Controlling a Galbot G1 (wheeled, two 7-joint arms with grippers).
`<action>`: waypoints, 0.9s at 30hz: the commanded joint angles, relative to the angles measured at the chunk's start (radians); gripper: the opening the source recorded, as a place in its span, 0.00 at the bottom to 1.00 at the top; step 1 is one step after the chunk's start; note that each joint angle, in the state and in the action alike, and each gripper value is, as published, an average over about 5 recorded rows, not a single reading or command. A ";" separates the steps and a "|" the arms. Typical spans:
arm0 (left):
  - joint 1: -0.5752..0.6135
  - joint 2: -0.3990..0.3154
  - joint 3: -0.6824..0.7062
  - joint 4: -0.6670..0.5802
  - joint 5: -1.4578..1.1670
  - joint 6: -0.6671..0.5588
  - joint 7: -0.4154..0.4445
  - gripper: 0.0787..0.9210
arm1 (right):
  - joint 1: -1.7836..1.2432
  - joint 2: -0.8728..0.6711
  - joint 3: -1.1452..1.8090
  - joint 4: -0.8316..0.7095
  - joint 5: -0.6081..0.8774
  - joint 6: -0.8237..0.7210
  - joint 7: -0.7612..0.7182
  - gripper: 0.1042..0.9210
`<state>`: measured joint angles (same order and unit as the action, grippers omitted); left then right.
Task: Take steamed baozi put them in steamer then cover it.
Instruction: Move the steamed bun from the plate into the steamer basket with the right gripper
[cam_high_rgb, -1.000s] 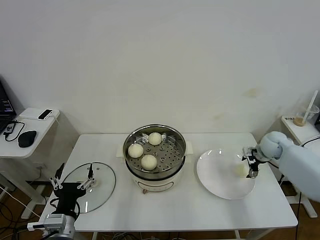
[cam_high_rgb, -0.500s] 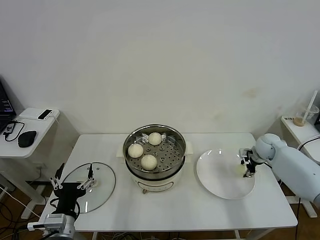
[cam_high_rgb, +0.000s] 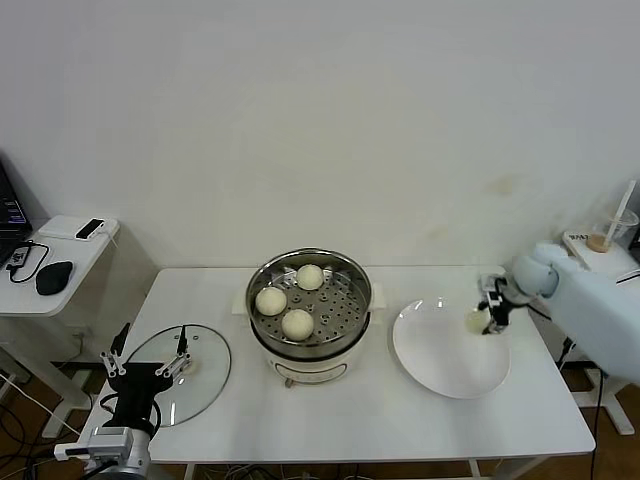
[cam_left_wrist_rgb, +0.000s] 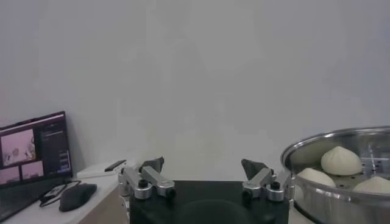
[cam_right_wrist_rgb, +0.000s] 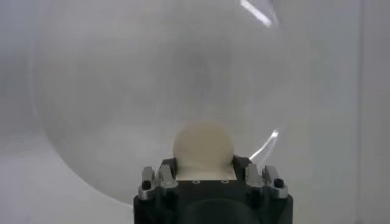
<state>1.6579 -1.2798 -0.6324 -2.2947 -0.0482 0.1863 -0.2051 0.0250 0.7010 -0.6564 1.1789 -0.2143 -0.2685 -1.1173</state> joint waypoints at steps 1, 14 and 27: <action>0.000 0.003 0.001 -0.003 0.000 0.001 0.000 0.88 | 0.395 0.003 -0.235 0.165 0.216 -0.065 -0.011 0.59; -0.007 -0.006 0.002 -0.002 0.002 0.001 0.000 0.88 | 0.582 0.231 -0.431 0.339 0.571 -0.269 0.142 0.60; 0.002 -0.026 -0.013 -0.011 0.004 -0.001 -0.001 0.88 | 0.350 0.386 -0.447 0.210 0.603 -0.369 0.265 0.61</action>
<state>1.6592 -1.3037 -0.6432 -2.3053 -0.0444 0.1856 -0.2061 0.4450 0.9793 -1.0577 1.4261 0.3140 -0.5627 -0.9278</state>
